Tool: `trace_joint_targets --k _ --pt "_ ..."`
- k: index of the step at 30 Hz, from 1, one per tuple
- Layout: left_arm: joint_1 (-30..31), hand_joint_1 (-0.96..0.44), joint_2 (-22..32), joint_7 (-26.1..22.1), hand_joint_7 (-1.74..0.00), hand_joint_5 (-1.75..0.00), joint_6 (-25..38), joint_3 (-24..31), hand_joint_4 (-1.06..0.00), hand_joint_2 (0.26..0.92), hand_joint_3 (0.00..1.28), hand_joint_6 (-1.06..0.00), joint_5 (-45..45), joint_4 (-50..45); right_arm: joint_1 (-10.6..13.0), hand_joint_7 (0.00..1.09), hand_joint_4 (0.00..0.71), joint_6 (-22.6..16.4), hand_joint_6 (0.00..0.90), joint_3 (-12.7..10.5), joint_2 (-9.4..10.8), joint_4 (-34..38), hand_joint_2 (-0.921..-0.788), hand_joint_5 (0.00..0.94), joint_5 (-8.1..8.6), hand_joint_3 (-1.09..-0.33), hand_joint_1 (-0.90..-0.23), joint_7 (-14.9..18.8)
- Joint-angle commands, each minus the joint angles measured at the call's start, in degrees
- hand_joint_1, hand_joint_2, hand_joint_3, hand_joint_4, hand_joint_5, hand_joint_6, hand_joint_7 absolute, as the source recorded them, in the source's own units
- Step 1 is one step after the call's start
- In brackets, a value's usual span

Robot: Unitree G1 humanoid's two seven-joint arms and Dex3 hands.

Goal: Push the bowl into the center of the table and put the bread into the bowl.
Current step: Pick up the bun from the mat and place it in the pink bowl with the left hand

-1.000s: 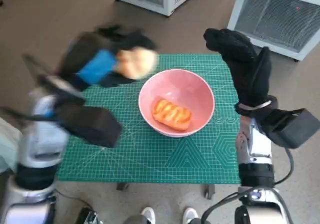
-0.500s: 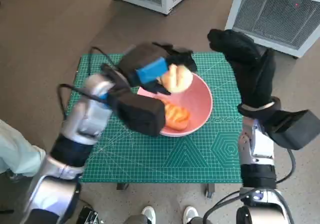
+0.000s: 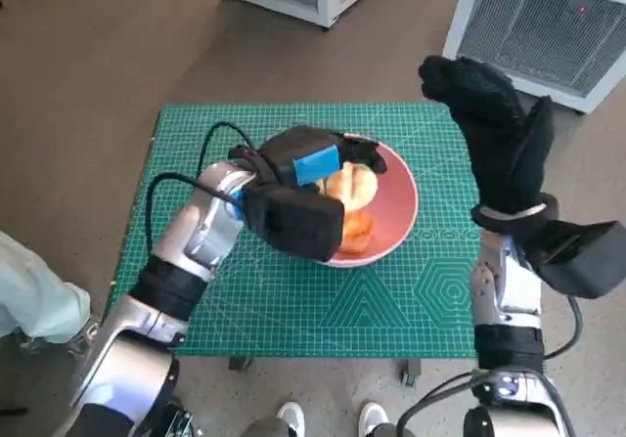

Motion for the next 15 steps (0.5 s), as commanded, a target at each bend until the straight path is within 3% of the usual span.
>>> trace_joint_targets --k 1,9,15 --pt "0.8 -0.11 0.3 -0.2 -0.05 -0.01 0.4 -0.3 -0.16 0.803 0.0 -0.3 0.5 -2.5 1.5 0.41 0.26 1.2 0.159 -0.1 -0.3 -0.5 -0.921 0.002 0.13 -0.677 -0.699 -0.6" --pt "2.2 -0.16 1.8 -4.8 -0.01 0.0 -0.3 3.3 -0.05 0.793 0.0 -0.24 -5.8 -5.5 1.2 0.4 0.256 1.3 0.16 -0.3 -0.2 -0.3 -0.921 0.0 0.02 -0.672 -0.701 -0.9" --pt "3.1 -0.13 2.6 -10.3 0.0 0.0 0.4 9.9 -0.01 0.783 0.0 -0.19 -16.3 -8.5 0.8 0.39 0.25 1.3 0.162 0.1 -0.1 -0.6 -0.921 0.0 -0.5 -0.673 -0.696 -1.3"
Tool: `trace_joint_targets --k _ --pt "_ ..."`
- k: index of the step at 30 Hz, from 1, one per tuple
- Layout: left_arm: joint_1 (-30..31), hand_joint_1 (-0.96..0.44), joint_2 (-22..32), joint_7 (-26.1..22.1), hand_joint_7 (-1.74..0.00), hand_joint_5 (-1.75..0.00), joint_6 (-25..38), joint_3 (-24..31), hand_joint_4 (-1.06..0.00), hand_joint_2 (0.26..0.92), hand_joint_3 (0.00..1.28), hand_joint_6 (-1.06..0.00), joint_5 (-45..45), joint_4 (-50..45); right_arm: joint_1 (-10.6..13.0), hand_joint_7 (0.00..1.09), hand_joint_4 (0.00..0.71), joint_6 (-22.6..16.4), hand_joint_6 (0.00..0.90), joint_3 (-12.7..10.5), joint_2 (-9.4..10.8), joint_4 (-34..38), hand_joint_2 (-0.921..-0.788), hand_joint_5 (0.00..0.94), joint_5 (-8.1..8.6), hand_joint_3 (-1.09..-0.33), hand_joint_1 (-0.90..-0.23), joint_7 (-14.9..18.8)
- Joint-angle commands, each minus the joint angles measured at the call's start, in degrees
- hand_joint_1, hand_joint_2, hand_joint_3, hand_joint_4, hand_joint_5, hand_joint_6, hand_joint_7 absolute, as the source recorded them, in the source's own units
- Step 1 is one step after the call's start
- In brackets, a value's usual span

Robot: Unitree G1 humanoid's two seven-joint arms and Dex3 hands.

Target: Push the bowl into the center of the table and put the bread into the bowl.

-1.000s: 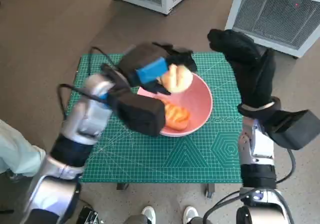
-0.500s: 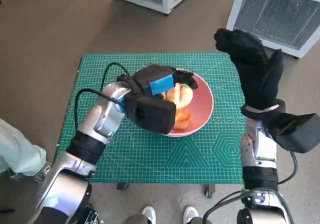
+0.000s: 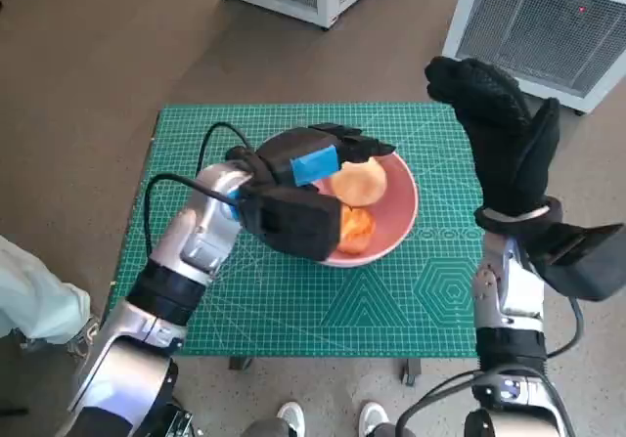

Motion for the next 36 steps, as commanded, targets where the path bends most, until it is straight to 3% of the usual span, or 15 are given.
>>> trace_joint_targets --k 1,8,14,20,27,36 --pt "1.2 -0.13 1.7 -3.5 0.0 0.0 -0.2 6.6 0.0 0.782 0.0 -0.19 -9.0 -3.5 0.7 0.39 0.249 0.8 0.162 0.4 0.0 -0.1 -0.921 0.0 -0.48 -0.674 -0.695 -0.7" --pt "3.6 -0.27 1.5 -4.0 0.0 0.0 -2.2 15.1 0.0 0.776 0.0 -0.17 -20.3 -6.2 -0.1 0.39 0.24 1.3 0.156 0.7 0.1 0.1 -0.921 0.0 -0.31 -0.681 -0.685 -0.7" --pt "7.1 -0.43 -1.0 -0.3 0.0 0.0 -2.5 20.9 0.0 0.828 0.02 -0.13 -27.4 -11.7 -0.7 0.38 0.237 1.4 0.153 1.2 0.3 -0.7 -0.921 0.0 -0.99 -0.686 -0.675 -1.4" --pt "11.0 -0.56 -3.5 2.9 0.0 0.0 -5.8 25.3 -0.01 0.902 0.06 -0.11 -32.4 -12.2 -1.8 0.38 0.229 0.0 0.147 1.9 0.1 -0.5 -0.921 0.0 -4.19 -0.694 -0.667 -3.9" --pt "13.7 -0.73 -5.7 7.8 0.0 0.0 -14.2 26.9 0.0 0.92 0.24 -0.11 -30.5 -8.6 -2.7 0.39 0.224 -0.5 0.143 2.5 0.1 0.3 -0.921 0.0 -6.61 -0.713 -0.657 -6.6" --pt "15.1 -0.73 -7.0 10.4 0.0 -0.01 -16.8 27.4 -0.02 0.921 0.32 -0.1 -31.3 -6.4 -3.3 0.39 0.224 -0.2 0.139 3.0 0.1 0.4 -0.921 0.001 -7.76 -0.717 -0.666 -8.1"
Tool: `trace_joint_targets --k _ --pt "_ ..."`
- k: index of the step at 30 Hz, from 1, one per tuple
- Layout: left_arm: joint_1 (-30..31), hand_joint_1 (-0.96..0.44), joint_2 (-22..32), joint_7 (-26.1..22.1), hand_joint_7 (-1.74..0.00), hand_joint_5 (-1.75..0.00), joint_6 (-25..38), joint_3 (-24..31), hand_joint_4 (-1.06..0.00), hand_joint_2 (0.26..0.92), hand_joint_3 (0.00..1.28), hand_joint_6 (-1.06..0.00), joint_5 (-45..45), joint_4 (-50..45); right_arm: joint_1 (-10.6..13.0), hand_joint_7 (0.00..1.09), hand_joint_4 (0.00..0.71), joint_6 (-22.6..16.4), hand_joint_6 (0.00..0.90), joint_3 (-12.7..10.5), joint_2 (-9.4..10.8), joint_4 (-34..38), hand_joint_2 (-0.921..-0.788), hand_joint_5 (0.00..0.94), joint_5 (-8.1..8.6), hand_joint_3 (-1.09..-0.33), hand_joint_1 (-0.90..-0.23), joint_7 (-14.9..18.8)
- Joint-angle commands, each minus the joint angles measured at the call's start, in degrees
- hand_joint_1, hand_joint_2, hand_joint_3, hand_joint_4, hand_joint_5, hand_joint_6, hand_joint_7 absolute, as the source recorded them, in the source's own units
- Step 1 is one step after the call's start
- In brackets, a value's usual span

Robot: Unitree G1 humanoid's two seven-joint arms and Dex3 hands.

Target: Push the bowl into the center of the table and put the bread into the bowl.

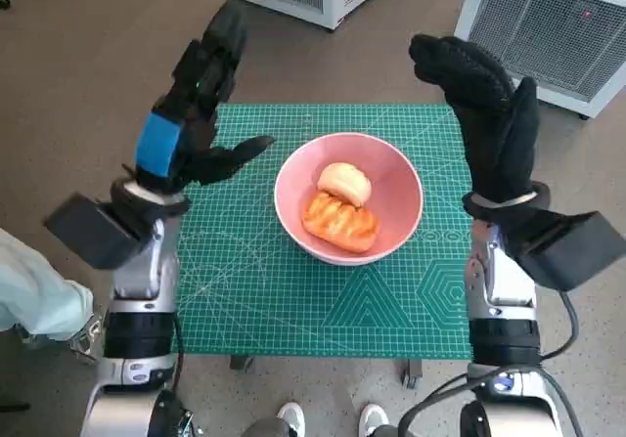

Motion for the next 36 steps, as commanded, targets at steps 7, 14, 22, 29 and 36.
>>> trace_joint_targets --k 7,14,22,29,36 --pt "1.4 -0.72 -0.8 0.3 -0.01 -0.02 2.2 -0.4 -0.05 0.921 0.32 -0.11 -2.0 -2.4 -0.6 0.39 0.226 0.9 0.139 0.3 -0.3 0.8 -0.921 0.002 -0.07 -0.718 -0.676 -0.6" --pt "2.6 -0.72 -0.5 0.9 -0.01 -0.01 3.7 -1.5 -0.05 0.921 0.32 -0.12 -0.8 -5.4 -1.3 0.39 0.23 1.4 0.143 -0.2 -0.1 1.2 -0.921 0.003 0.61 -0.713 -0.679 -0.7" --pt "3.1 -0.73 -0.1 1.2 -0.01 -0.01 4.3 -2.1 -0.04 0.921 0.32 -0.11 -0.3 -7.1 -1.4 0.39 0.232 2.2 0.146 -0.1 0.1 0.6 -0.921 0.003 0.94 -0.709 -0.688 -0.7" --pt "2.8 -0.72 -0.3 0.9 -0.01 0.0 4.1 -1.7 -0.03 0.921 0.32 -0.11 -1.0 -7.1 -1.5 0.39 0.233 2.4 0.15 -0.1 -0.6 0.4 -0.921 0.004 0.47 -0.706 -0.693 -0.9" --pt "2.0 -0.72 -0.8 0.7 -0.01 0.0 2.6 -1.7 -0.03 0.921 0.32 -0.12 -1.3 -5.8 -1.4 0.38 0.233 2.1 0.151 0.0 -0.8 0.6 -0.921 0.003 0.26 -0.706 -0.692 -0.8"
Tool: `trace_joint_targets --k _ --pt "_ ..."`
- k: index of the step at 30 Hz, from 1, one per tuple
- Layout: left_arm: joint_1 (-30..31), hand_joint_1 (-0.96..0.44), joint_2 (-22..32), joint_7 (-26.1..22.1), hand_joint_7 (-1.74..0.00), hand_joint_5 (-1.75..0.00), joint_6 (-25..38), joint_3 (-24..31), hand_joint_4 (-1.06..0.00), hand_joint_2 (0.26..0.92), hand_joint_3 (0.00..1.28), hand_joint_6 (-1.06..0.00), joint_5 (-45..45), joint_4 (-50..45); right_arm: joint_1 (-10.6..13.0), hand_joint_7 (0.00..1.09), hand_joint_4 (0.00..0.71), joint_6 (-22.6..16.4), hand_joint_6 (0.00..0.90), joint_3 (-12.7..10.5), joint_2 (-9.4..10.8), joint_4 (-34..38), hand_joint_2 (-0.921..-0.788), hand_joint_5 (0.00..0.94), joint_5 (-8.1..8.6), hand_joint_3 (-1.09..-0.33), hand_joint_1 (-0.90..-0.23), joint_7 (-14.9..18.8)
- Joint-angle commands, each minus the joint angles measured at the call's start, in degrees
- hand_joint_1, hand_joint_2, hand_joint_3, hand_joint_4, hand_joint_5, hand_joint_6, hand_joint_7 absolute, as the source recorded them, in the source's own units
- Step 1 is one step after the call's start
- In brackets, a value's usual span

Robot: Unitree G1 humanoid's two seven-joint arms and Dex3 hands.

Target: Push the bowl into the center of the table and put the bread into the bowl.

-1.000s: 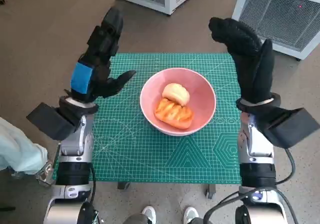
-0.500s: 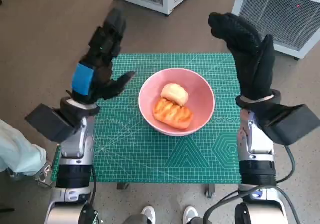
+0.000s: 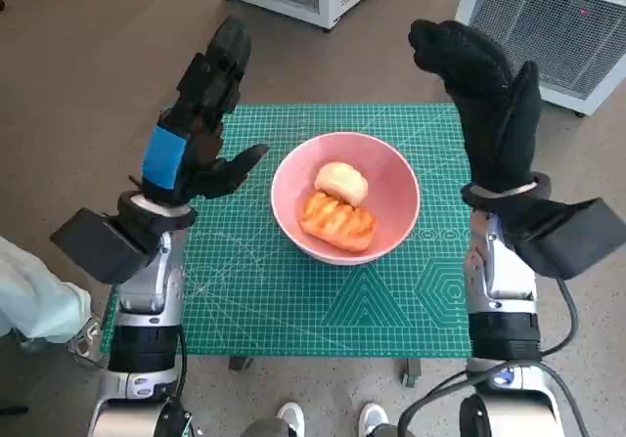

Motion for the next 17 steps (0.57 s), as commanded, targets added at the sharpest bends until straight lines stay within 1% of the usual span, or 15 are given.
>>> trace_joint_targets --k 1,10,17 --pt "-0.7 -0.72 -0.4 -0.3 -0.01 0.0 -1.3 0.1 -0.03 0.921 0.32 -0.12 -0.6 1.0 0.5 0.38 0.233 0.6 0.152 0.2 -0.5 0.3 -0.921 0.002 -0.23 -0.706 -0.693 -0.3" --pt "-2.2 -0.72 -0.9 -0.9 -0.01 -0.01 -1.8 -0.2 -0.05 0.921 0.32 -0.12 -1.6 2.5 0.3 0.37 0.235 -0.2 0.152 0.2 -0.9 0.2 -0.921 0.003 -1.42 -0.707 -0.698 -1.0" --pt "-2.7 -0.72 -1.5 -1.1 -0.03 -0.02 -1.5 -0.1 -0.07 0.921 0.33 -0.15 -1.9 2.4 -0.1 0.37 0.243 -1.4 0.156 0.2 -1.0 0.6 -0.921 0.006 -1.48 -0.703 -0.7 -1.0"
